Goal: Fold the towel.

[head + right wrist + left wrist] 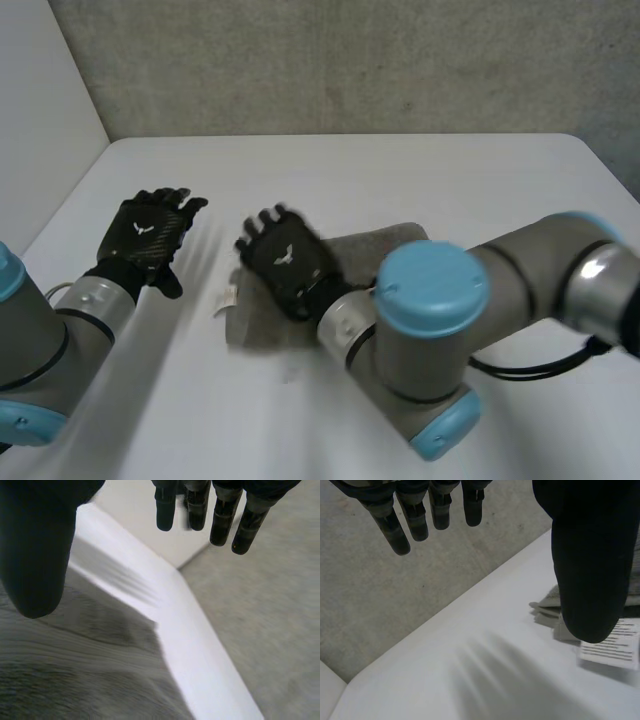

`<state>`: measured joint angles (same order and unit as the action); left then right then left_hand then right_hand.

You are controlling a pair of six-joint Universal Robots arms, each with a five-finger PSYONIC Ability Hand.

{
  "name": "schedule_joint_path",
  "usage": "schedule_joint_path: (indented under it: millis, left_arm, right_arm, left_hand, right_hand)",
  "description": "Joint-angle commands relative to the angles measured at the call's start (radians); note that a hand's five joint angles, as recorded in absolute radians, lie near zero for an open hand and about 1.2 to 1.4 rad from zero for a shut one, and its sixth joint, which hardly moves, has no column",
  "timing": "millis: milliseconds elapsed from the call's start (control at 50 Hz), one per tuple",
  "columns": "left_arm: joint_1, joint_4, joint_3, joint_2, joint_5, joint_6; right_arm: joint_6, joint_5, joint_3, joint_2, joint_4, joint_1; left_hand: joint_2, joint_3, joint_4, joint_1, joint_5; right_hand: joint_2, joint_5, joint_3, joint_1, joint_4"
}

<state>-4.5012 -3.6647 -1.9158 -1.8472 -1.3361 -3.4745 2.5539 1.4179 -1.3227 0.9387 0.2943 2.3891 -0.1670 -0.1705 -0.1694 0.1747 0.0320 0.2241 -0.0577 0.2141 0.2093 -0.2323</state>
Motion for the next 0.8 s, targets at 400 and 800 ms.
schedule_joint_path:
  millis: [400, 800]
  left_arm:
    - [0.158, 0.000, -0.035, 0.031, -0.008, 0.034]
    - [0.148, 0.000, -0.034, 0.031, -0.011, 0.034]
  right_arm:
    - [0.307, 0.010, -0.452, 0.155, 0.016, -0.462]
    - [0.163, 0.015, -0.296, 0.201, 0.106, -0.334]
  left_hand:
    - [-0.008, -0.005, -0.006, 0.001, -0.031]
    - [-0.008, -0.005, -0.006, 0.001, -0.031]
  right_hand:
    - [0.727, -0.719, 0.737, 0.742, -0.719]
    - [1.172, -1.164, 1.182, 1.187, -1.164]
